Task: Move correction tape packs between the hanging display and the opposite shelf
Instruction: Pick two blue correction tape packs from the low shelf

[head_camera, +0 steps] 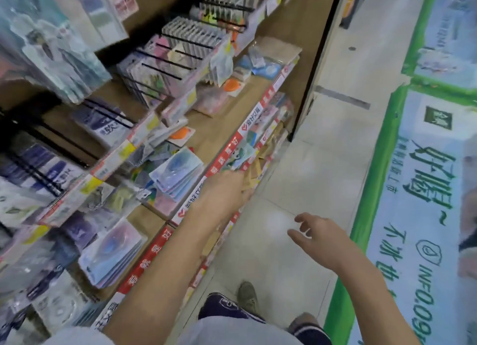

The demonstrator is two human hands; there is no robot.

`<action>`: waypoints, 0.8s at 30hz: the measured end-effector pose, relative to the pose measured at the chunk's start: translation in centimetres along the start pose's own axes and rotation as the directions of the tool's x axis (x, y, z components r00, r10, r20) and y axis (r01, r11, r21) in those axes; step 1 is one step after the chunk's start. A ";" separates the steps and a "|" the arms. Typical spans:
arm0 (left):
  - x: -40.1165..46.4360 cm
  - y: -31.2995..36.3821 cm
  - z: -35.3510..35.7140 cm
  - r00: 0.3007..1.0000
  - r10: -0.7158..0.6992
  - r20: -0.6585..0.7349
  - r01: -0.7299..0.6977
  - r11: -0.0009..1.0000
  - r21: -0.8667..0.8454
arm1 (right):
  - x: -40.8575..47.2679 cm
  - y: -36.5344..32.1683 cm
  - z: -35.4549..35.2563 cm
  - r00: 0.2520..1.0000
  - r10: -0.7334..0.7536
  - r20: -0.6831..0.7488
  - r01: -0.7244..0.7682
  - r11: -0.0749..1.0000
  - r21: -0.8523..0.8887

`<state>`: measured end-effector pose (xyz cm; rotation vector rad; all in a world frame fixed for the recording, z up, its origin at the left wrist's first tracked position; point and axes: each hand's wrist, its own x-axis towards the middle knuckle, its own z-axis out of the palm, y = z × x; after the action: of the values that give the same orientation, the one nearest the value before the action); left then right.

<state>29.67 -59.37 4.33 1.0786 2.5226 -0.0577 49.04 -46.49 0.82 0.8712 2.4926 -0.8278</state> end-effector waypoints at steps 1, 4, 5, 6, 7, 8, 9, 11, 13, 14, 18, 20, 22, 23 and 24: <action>1.1 -0.3 -0.2 1.000 -0.018 0.014 0.018 1.000 -0.008 | 1.2 0.1 -0.6 1.000 -0.002 0.015 0.002 1.000 -0.001; 4.4 -1.4 -1.0 0.992 -0.112 0.049 0.114 0.993 -0.037 | 5.3 0.2 -2.3 0.997 -0.048 0.067 0.049 0.999 -0.012; 5.3 -1.8 -1.3 0.988 -0.147 0.055 0.150 0.987 -0.055 | 6.8 0.0 -2.9 0.993 -0.070 0.093 0.073 0.997 -0.020; 6.3 -2.2 -1.7 0.981 -0.186 0.061 0.190 0.978 -0.087 | 8.3 -0.1 -3.6 0.988 -0.093 0.121 0.097 0.995 -0.031; 7.1 -2.7 -2.1 0.973 -0.223 0.066 0.230 0.964 -0.136 | 9.9 -0.2 -4.3 0.982 -0.115 0.152 0.124 0.991 -0.048; 7.8 -3.2 -2.6 0.962 -0.262 0.080 0.273 0.944 -0.185 | 11.6 -0.3 -4.9 0.973 -0.140 0.183 0.155 0.985 -0.070; 8.3 -3.7 -3.2 0.949 -0.301 0.092 0.314 0.923 -0.221 | 13.4 -0.5 -5.7 0.963 -0.168 0.213 0.192 0.976 -0.098; 8.8 -4.8 -4.3 0.909 -0.400 0.113 0.416 0.872 -0.257 | 16.9 -1.1 -7.6 0.933 -0.224 0.280 0.275 0.949 -0.156; 8.4 -5.7 -5.1 0.860 -0.493 0.133 0.510 0.814 -0.278 | 19.8 -2.3 -9.7 0.887 -0.278 0.369 0.365 0.911 -0.191; 8.0 -6.1 -5.3 0.824 -0.544 0.160 0.566 0.773 -0.288 | 21.1 -3.1 -10.8 0.860 -0.307 0.408 0.412 0.890 -0.198; 5.4 -6.4 -5.1 0.645 -0.713 0.274 0.760 0.563 -0.324 | 27.0 -7.0 -14.1 0.765 -0.388 0.514 0.555 0.802 -0.221; 3.4 -6.0 -4.1 0.550 -0.781 0.296 0.821 0.438 -0.367 | 29.4 -9.4 -14.4 0.717 -0.413 0.561 0.613 0.757 -0.226; 0.9 -5.2 -2.5 0.454 -0.825 0.336 0.859 0.307 -0.409 | 30.7 -12.2 -13.9 0.649 -0.461 0.606 0.689 0.694 -0.209; -0.4 -4.6 -1.5 0.411 -0.834 0.369 0.871 0.240 -0.427 | 31.0 -13.6 -13.4 0.610 -0.480 0.630 0.725 0.658 -0.201; -1.6 -3.9 -0.3 0.359 -0.832 0.422 0.892 0.173 -0.418 | 30.9 -15.1 -12.9 0.570 -0.489 0.660 0.762 0.615 -0.202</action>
<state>27.83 -63.17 4.73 -0.7315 2.3951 0.3522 14.34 -34.35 0.92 -0.4831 2.2661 -0.4957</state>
